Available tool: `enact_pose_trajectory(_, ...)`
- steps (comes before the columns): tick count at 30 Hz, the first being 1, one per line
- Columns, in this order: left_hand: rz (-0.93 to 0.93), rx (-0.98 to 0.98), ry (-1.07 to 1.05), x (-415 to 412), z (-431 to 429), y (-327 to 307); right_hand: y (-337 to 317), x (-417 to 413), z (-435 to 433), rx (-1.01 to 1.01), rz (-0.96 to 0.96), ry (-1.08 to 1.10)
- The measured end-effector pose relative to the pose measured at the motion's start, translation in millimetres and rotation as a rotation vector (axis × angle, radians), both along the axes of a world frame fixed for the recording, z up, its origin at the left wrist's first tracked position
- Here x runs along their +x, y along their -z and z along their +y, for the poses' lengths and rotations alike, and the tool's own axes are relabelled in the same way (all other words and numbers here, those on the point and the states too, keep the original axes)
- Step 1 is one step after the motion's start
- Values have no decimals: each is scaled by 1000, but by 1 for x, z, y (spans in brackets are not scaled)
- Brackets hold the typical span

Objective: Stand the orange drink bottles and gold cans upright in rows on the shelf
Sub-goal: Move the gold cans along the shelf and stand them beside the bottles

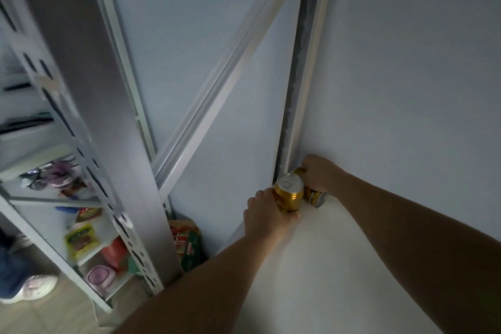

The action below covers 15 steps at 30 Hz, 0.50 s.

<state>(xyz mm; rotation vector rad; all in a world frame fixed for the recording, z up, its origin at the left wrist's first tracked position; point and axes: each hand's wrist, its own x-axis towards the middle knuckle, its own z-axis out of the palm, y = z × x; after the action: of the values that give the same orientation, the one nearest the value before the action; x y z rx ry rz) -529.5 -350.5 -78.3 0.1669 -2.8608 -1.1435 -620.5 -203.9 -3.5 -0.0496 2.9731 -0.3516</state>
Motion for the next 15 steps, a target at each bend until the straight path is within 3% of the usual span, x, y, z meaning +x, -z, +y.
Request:
enact_pose_trajectory(5, -13, 50, -9, 4, -4, 1, 8, -4, -6, -30, -16, -10)
enact_pose_trajectory(11, 10, -28, -12, 9, -5, -3, -4, 13, 5, -335, -17, 137)
enact_pose_trajectory(15, 11, -60, 41, 12, -7, -8, -12, 31, 26, -317, 115, 126)
